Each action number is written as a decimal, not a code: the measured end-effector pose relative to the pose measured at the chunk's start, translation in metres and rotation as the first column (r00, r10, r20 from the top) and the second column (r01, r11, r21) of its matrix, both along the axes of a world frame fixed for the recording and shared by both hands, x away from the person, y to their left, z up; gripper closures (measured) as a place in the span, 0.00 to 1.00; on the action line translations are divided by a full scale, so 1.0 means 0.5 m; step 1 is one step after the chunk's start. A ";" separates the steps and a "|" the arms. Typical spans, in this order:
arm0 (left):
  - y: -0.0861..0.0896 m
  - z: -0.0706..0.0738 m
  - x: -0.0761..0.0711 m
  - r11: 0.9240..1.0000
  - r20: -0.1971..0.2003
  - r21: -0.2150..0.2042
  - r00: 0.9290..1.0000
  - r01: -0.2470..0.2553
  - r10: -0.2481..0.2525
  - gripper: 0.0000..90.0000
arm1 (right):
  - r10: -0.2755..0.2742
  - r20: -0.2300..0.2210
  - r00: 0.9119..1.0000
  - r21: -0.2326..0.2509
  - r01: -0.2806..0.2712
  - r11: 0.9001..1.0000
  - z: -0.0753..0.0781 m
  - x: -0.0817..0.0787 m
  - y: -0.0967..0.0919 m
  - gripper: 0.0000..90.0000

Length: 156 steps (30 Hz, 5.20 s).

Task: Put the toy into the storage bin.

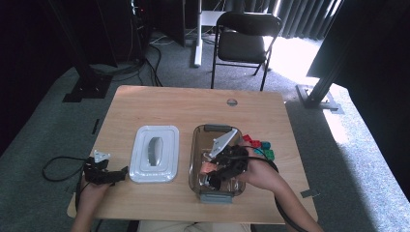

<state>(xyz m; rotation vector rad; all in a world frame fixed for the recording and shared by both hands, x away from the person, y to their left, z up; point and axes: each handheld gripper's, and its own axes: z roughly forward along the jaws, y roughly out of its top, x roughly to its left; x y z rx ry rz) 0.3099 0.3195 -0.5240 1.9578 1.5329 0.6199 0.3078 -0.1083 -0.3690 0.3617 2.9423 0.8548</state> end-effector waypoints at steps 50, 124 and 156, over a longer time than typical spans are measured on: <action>0.001 0.000 0.000 1.000 -0.001 0.000 1.000 0.005 -0.005 0.01 | 0.082 -0.152 0.985 -0.290 -0.124 0.949 -0.120 0.027 0.118 0.63; 0.001 0.000 0.000 1.000 -0.001 0.000 1.000 0.006 -0.006 0.01 | -0.790 -0.070 0.609 0.071 0.793 0.605 -0.170 0.111 -0.388 0.40; 0.001 0.000 0.000 1.000 -0.001 0.000 1.000 0.006 -0.006 0.01 | -0.835 -0.033 0.550 -0.040 0.834 0.551 -0.256 0.163 -0.380 0.65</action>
